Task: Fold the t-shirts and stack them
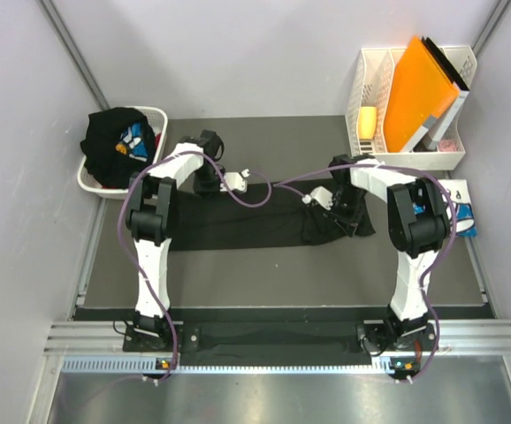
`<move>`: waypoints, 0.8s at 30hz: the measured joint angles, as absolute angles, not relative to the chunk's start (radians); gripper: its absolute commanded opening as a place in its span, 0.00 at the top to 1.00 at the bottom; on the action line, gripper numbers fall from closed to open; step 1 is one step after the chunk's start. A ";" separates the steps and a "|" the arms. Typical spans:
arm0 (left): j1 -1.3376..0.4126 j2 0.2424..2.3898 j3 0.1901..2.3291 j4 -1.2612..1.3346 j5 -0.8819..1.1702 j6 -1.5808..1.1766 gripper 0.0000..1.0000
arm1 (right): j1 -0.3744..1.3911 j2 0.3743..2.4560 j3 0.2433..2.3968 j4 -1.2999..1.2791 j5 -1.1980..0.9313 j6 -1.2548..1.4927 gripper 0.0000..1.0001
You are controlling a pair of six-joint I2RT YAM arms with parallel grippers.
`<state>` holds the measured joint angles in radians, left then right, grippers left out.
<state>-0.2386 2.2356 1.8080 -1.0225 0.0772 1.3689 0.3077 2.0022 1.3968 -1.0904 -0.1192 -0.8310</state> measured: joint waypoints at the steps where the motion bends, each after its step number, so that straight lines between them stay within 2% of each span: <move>1: -0.239 2.234 1.808 -1.033 0.080 1.368 1.00 | 0.310 2.009 1.411 -1.089 -0.115 -0.828 1.00; 24: -0.278 2.156 1.663 -1.205 0.142 1.319 1.00 | 0.350 2.172 1.694 -1.056 -0.061 -0.817 1.00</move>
<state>-0.2783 2.1563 1.6630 -1.2053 0.1421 1.3186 0.3496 2.1719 1.6939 -1.0565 -0.0612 -0.8165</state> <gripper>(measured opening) 0.010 0.004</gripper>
